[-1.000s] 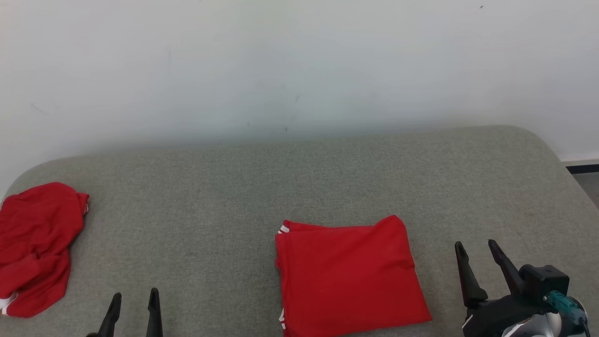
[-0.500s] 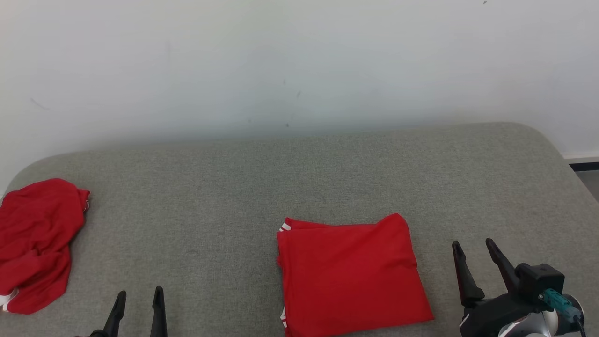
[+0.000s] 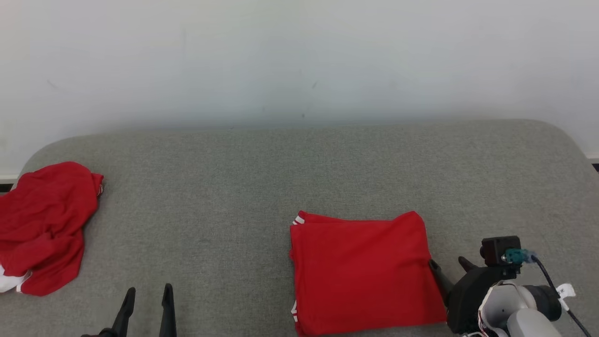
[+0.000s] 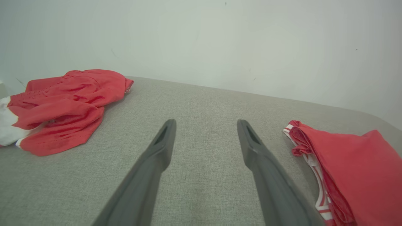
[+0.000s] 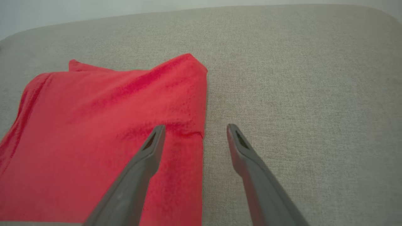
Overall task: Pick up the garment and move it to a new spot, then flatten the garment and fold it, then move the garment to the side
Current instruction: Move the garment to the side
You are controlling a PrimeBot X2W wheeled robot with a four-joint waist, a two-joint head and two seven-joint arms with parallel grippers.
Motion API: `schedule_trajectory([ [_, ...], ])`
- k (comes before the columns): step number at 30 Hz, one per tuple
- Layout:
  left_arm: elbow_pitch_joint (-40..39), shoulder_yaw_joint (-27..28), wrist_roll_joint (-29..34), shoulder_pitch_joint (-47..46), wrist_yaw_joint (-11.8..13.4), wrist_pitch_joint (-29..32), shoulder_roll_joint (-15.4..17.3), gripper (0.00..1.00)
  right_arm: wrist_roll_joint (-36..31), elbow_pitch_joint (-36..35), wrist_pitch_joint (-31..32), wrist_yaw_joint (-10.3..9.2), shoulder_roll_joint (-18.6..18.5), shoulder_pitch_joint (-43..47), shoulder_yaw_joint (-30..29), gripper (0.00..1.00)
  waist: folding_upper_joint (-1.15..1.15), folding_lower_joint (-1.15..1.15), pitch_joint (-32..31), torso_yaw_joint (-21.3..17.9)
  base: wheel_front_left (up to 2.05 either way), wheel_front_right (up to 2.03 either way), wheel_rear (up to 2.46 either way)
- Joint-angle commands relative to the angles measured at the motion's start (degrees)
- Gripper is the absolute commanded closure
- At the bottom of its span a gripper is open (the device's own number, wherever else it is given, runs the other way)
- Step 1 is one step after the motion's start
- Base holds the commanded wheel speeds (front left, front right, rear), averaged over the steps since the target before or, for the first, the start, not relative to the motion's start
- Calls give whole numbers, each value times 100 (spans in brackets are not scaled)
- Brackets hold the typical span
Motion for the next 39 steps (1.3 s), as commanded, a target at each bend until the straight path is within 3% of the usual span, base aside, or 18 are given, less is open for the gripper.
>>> schedule_trajectory([
  [1,-32,-28,-77,65,17,-3,2,0,-10,105,214,-14,-15,-93,-55,0,0,0,87,113,0,0,0],
  [16,-109,-279,-109,-344,14,-3,2,0,-448,965,946,-14,409,-695,-766,0,0,0,813,597,0,0,0],
  [20,-91,-303,-120,-417,12,-3,3,0,-486,1245,1345,2,473,-667,-550,0,0,0,886,621,0,0,0],
  [21,-88,-302,-125,-430,12,-3,4,0,-508,1279,1430,7,453,-673,-444,24,0,0,896,617,0,0,0],
  [22,-90,-302,-132,-447,13,-3,2,0,-502,1276,1510,10,435,-670,-276,96,0,0,910,608,0,0,0],
  [23,-97,-305,-135,-469,15,-3,2,0,-465,1283,1608,19,393,-646,-132,100,0,0,927,595,0,0,0],
  [29,-227,-242,-93,-594,8,-2,2,0,-383,888,1692,-17,-299,-1058,768,100,0,0,1144,338,0,0,0],
  [39,-734,30,210,-1132,-117,-1,82,0,15,536,1436,-16,-1229,-2868,2381,100,0,0,2034,-739,0,0,0],
])
